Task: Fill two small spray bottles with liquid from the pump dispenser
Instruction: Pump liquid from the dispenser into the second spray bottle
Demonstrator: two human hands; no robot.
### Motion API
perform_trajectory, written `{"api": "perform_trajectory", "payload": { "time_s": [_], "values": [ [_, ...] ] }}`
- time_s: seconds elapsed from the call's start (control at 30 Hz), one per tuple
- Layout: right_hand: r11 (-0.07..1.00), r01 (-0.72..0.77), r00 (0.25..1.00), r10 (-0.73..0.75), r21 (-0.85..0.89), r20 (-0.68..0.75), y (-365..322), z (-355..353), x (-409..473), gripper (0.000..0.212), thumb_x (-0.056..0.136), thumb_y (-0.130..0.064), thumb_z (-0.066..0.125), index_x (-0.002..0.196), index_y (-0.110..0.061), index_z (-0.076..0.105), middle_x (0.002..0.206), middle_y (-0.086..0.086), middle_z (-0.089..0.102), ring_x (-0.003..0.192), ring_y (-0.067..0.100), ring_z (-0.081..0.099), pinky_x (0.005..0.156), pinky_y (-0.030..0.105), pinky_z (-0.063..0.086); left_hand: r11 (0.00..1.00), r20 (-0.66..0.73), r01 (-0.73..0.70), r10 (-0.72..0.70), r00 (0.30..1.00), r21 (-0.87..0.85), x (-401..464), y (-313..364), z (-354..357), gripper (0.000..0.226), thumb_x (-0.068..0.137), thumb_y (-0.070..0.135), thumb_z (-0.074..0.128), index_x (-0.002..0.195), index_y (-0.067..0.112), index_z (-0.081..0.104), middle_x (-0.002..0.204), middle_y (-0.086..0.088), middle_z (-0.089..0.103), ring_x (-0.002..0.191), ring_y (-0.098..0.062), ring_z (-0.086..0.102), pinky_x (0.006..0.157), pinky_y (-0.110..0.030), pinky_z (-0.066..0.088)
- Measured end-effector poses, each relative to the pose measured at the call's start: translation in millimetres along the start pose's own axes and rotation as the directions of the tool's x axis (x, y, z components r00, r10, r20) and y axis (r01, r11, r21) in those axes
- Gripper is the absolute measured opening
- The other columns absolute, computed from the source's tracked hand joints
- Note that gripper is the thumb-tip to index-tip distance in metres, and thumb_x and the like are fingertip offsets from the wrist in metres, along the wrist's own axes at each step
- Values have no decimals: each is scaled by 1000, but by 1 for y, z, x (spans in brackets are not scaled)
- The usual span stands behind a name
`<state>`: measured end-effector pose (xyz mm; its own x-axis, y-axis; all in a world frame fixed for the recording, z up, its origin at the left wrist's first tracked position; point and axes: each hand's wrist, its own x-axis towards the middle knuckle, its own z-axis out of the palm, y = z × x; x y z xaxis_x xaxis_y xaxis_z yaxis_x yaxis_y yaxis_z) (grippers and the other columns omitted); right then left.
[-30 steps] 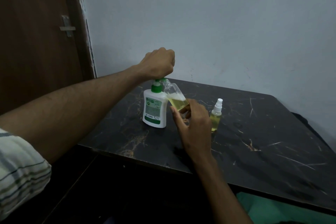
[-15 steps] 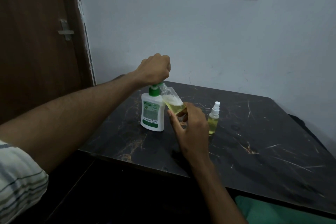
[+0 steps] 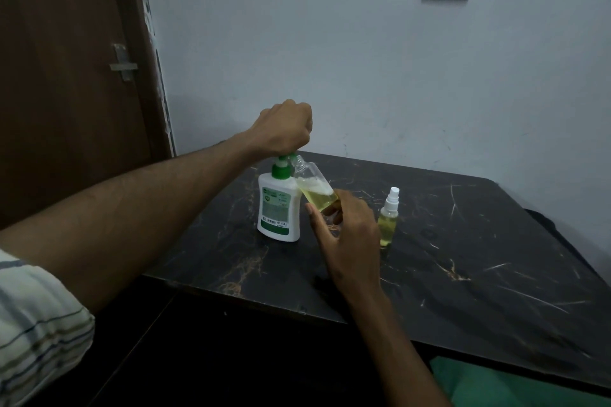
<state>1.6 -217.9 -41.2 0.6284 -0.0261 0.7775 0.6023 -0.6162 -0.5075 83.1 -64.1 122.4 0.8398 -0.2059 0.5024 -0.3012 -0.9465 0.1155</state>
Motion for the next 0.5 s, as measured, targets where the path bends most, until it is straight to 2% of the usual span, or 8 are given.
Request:
{"api": "perform_trajectory", "payload": {
  "time_s": [0.07, 0.17, 0.23, 0.3, 0.43, 0.5],
  "values": [
    [1000, 1, 1000, -1, 0, -2, 0, 0, 0, 32, 97, -51, 64, 109, -20, 64, 91, -11, 54, 81, 8, 50, 69, 17, 38, 1000, -11, -3, 3, 1000, -9, 1, -1, 1, 30, 80, -3, 50, 63, 21, 43, 65, 6, 47, 57, -14, 43, 55, -32, 32],
    [1000, -5, 1000, 5, -2, 11, 1, 1, 1, 34, 97, -52, 62, 109, -20, 64, 92, -10, 55, 82, 8, 49, 70, 16, 36, 1000, -3, 14, -14, 1000, -23, 1, -7, 8, 22, 84, 0, 51, 71, 17, 52, 71, 4, 55, 63, -16, 53, 59, -33, 43],
    [1000, -7, 1000, 7, 5, 9, 0, 0, 0, 36, 97, -53, 63, 112, -20, 64, 93, -9, 57, 83, 9, 50, 70, 16, 36, 1000, 2, 14, -14, 1000, -12, 1, -6, 8, 24, 79, 0, 51, 65, 19, 48, 69, 3, 54, 62, -19, 51, 62, -36, 45],
    [1000, -3, 1000, 3, 2, 6, 0, -1, 0, 36, 97, -52, 63, 113, -19, 64, 94, -8, 58, 83, 9, 51, 70, 17, 37, 1000, 4, 3, -3, 1000, 1, 1, -4, 5, 27, 76, -1, 50, 61, 20, 42, 65, 3, 49, 59, -18, 46, 61, -36, 41],
    [1000, -3, 1000, 3, 1, 1, 1, 0, 1, 36, 97, -52, 63, 112, -19, 64, 93, -8, 58, 83, 9, 51, 70, 18, 38, 1000, -15, 3, -3, 1000, -2, 4, -7, 7, 21, 82, 1, 51, 68, 17, 50, 84, -4, 64, 70, -22, 57, 66, -39, 49],
    [1000, 3, 1000, -3, 2, -3, 1, 0, 1, 35, 97, -51, 63, 111, -19, 64, 92, -10, 55, 82, 8, 50, 70, 15, 36, 1000, -19, 13, -14, 1000, -12, 2, -10, 10, 21, 85, 3, 51, 71, 19, 51, 89, -4, 65, 72, -21, 58, 68, -39, 48]
  ]
}}
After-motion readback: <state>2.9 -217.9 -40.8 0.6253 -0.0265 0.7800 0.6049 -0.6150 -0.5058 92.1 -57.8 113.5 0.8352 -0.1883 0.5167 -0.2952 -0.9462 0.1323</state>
